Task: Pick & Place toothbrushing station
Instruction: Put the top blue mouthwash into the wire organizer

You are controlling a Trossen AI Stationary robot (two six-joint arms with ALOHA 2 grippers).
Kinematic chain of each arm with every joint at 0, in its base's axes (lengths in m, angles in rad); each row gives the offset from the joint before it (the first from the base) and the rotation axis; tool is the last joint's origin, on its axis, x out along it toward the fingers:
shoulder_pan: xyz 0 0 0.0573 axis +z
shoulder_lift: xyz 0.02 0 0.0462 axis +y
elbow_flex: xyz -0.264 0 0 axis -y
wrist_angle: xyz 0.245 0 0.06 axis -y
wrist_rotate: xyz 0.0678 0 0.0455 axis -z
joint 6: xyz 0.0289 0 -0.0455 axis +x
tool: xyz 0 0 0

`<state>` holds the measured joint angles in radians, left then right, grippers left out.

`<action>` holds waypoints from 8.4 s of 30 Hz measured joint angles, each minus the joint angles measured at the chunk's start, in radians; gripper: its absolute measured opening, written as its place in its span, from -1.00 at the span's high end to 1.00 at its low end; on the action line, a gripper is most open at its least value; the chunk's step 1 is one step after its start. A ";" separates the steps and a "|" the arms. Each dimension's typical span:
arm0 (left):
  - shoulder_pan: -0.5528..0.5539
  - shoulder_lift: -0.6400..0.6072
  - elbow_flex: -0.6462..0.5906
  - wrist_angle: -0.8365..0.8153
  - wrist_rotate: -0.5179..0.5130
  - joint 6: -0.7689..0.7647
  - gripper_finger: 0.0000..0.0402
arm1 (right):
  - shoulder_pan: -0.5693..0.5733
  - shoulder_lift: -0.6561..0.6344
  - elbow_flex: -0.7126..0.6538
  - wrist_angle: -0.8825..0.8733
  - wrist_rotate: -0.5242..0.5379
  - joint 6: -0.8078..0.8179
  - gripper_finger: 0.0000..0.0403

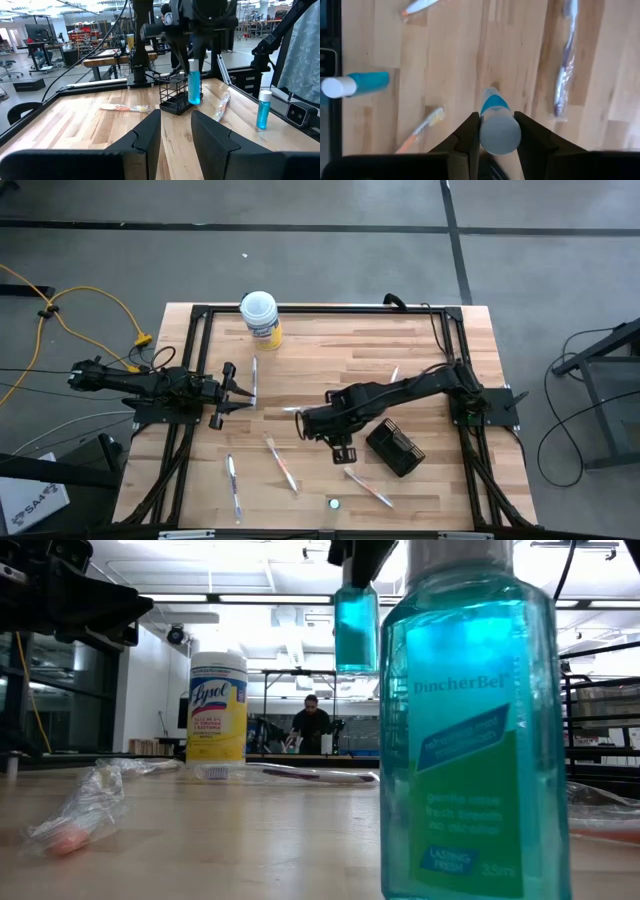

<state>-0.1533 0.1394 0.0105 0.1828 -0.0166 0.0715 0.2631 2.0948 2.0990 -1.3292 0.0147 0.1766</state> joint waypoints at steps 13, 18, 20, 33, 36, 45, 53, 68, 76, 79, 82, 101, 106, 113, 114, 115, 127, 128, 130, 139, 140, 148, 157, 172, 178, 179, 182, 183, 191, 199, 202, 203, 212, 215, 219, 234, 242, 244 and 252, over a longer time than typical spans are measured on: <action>0.000 0.000 0.000 0.008 0.000 0.000 0.49 | 0.034 -0.136 -0.078 -0.050 0.078 0.105 0.55; 0.000 0.000 0.000 0.008 0.000 0.000 0.49 | 0.059 -0.249 -0.249 0.014 0.103 0.177 0.55; 0.000 0.000 0.000 0.007 0.000 0.000 0.49 | 0.063 -0.307 -0.330 0.056 0.109 0.205 0.55; 0.000 0.000 0.000 0.005 0.000 0.000 0.49 | 0.117 -0.538 -0.559 0.078 0.123 0.352 0.55; 0.000 0.000 0.000 0.005 0.000 0.000 0.49 | 0.143 -0.542 -0.560 0.047 0.134 0.362 0.55; 0.000 0.000 0.000 0.005 0.000 0.000 0.49 | 0.252 -0.543 -0.560 -0.005 0.185 0.488 0.55; 0.000 0.000 0.000 0.005 0.000 0.000 0.49 | 0.327 -0.543 -0.560 -0.018 0.222 0.616 0.55; 0.000 0.000 0.000 0.005 0.000 0.000 0.49 | 0.333 -0.542 -0.670 0.032 0.212 0.669 0.55; 0.000 0.000 0.000 0.005 0.000 0.000 0.49 | 0.331 -0.542 -0.717 0.086 0.211 0.669 0.55; 0.000 0.000 0.000 0.005 0.000 0.000 0.49 | 0.323 -0.542 -0.744 0.118 0.200 0.669 0.55; 0.000 0.000 0.000 0.005 0.000 0.000 0.49 | 0.311 -0.541 -0.775 0.154 0.187 0.664 0.55; 0.000 0.000 0.000 0.005 0.000 0.000 0.49 | 0.251 -0.541 -0.933 0.355 0.127 0.621 0.55; 0.000 0.000 0.000 0.005 0.000 0.000 0.49 | 0.251 -0.541 -0.976 0.399 0.121 0.630 0.55; 0.000 0.000 0.000 0.005 0.000 0.000 0.49 | 0.251 -0.541 -0.984 0.408 0.118 0.631 0.55; 0.000 0.000 0.000 0.005 0.000 0.000 0.49 | 0.251 -0.541 -0.984 0.408 0.118 0.631 0.55; 0.000 0.000 0.000 0.005 0.000 0.000 0.49 | 0.251 -0.541 -0.984 0.408 0.117 0.631 0.55; 0.000 0.000 0.000 0.005 0.000 0.000 0.49 | 0.251 -0.541 -0.984 0.415 0.113 0.631 0.54; 0.000 0.000 0.000 0.005 0.000 0.000 0.49 | 0.251 -0.541 -0.984 0.416 0.114 0.631 0.54; 0.000 0.000 0.000 0.005 0.000 0.000 0.49 | 0.251 -0.541 -0.984 0.418 0.113 0.631 0.52; 0.000 0.000 0.000 0.005 0.000 0.000 0.49 | 0.251 -0.540 -0.984 0.421 0.113 0.650 0.54; 0.000 0.000 0.000 0.005 0.000 0.000 0.49 | 0.251 -0.536 -0.984 0.422 0.110 0.655 0.53; 0.000 0.000 0.000 0.005 0.000 0.000 0.49 | 0.251 -0.518 -0.984 0.429 0.098 0.657 0.53; 0.000 0.000 0.000 0.005 0.000 0.000 0.49 | 0.251 -0.518 -0.984 0.433 0.091 0.658 0.52; 0.000 0.000 0.000 0.005 0.000 0.000 0.49 | 0.251 -0.518 -0.984 0.432 0.105 0.651 0.51; 0.000 0.000 0.000 0.005 0.000 0.000 0.49 | 0.251 -0.518 -0.984 0.432 0.114 0.639 0.51; 0.000 0.000 0.000 0.005 0.000 0.000 0.49 | 0.251 -0.518 -0.984 0.432 0.114 0.639 0.51; 0.000 0.000 0.000 0.005 0.000 0.000 0.49 | 0.251 -0.518 -0.984 0.432 0.113 0.639 0.48; 0.000 0.000 0.000 0.005 0.000 0.000 0.49 | 0.251 -0.518 -0.984 0.432 0.113 0.639 0.46; 0.000 0.000 0.000 0.005 0.000 0.000 0.49 | 0.251 -0.518 -0.984 0.435 0.109 0.638 0.40; 0.000 0.000 0.000 0.005 0.000 0.000 0.49 | 0.251 -0.518 -0.984 0.443 0.109 0.638 0.42; 0.000 0.000 0.000 0.005 0.000 0.000 0.49 | 0.251 -0.518 -0.984 0.444 0.109 0.638 0.41; 0.000 0.000 0.000 0.005 0.000 0.000 0.49 | 0.251 -0.518 -0.984 0.444 0.109 0.638 0.42; 0.000 0.000 0.000 0.005 0.000 0.000 0.49 | 0.251 -0.518 -0.984 0.444 0.111 0.631 0.43; 0.000 0.000 0.000 0.005 0.000 0.000 0.49 | 0.251 -0.519 -0.984 0.446 0.114 0.630 0.45; 0.000 0.000 0.000 0.005 0.000 0.000 0.49 | 0.251 -0.526 -0.984 0.460 0.117 0.615 0.45; 0.000 0.000 0.000 0.005 0.000 0.000 0.49 | 0.251 -0.534 -0.984 0.457 0.120 0.612 0.43; 0.000 0.000 0.000 0.005 0.000 0.000 0.49 | 0.251 -0.534 -0.984 0.458 0.121 0.612 0.39; 0.000 0.000 0.000 0.005 0.000 0.000 0.49 | 0.251 -0.534 -0.984 0.458 0.121 0.612 0.39; 0.000 0.000 0.000 0.005 0.000 0.000 0.49 | 0.251 -0.542 -0.984 0.450 0.129 0.612 0.39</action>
<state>-0.1534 0.1393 0.0105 0.1883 -0.0162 0.0717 0.5144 1.5528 1.1149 -0.8792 0.1440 0.7891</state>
